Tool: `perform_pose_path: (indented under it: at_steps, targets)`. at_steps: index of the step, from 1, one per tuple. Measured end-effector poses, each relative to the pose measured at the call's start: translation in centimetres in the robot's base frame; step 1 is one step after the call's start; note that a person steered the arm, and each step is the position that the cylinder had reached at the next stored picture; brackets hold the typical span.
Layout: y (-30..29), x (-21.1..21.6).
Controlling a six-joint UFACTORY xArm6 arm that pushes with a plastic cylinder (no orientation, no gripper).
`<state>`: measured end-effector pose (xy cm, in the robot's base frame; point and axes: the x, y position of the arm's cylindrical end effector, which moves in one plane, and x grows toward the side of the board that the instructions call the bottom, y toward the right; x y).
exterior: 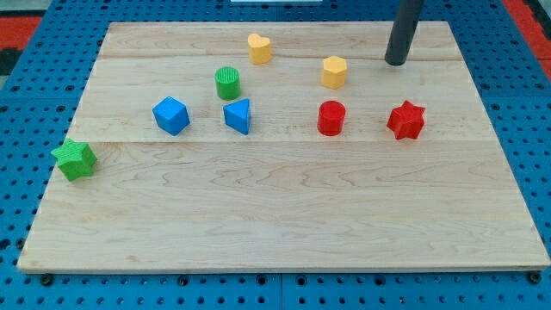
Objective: Push the yellow hexagon along with green circle towards left
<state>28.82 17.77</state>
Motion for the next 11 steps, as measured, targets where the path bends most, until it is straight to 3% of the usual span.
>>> perform_pose_path:
  at_steps: [1,5,9,10,11]
  targets:
    - [-1.7,0.4]
    - [-17.4,5.4]
    - [-34.5,2.8]
    - [-37.1,2.2]
    - [-34.9,5.8]
